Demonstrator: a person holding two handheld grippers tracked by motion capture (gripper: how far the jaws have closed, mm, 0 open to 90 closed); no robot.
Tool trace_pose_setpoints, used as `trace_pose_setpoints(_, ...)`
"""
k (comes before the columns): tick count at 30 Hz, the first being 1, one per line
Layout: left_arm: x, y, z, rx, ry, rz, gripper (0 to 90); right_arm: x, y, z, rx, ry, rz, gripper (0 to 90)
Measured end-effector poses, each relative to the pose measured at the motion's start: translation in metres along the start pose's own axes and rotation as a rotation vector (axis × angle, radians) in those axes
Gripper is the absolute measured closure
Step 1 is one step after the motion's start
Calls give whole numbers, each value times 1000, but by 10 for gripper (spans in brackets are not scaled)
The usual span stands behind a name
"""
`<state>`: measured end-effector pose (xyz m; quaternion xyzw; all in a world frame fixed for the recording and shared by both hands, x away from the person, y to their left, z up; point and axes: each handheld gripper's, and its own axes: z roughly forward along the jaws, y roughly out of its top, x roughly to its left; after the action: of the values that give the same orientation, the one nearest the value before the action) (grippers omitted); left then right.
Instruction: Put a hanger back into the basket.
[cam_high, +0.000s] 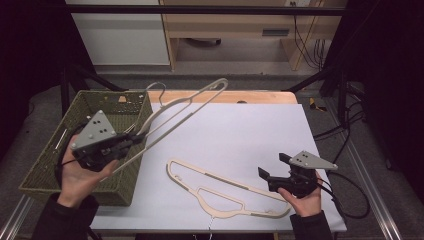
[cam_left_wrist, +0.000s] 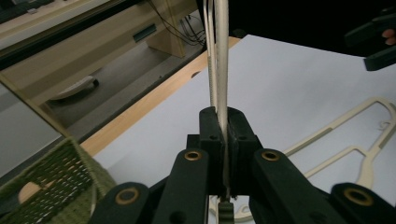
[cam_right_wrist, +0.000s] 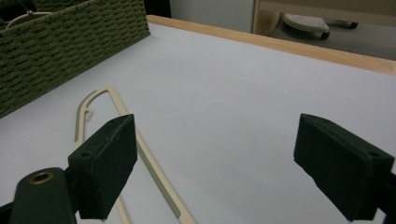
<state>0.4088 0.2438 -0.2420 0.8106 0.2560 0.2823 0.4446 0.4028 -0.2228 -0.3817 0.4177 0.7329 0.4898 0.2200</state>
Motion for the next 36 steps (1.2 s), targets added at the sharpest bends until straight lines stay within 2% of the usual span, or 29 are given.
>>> trace_pose_setpoints(10,49,-7,-23,17,90,-43,866,-1,-1,1,8,-7,-13,136)
trace_pose_setpoints(16,74,-22,-30,27,109,-64,866,-1,0,1,9,-5,-14,134)
trace_pose_setpoints(23,95,-45,-37,56,141,-88,866,-1,0,0,0,10,-19,101)
trace_pose_setpoints(31,111,-67,-42,86,166,-103,865,1,1,-1,-29,30,-23,56)
trace_pose_setpoints(36,121,-81,-45,99,182,-120,865,0,1,-1,-22,25,-24,45)
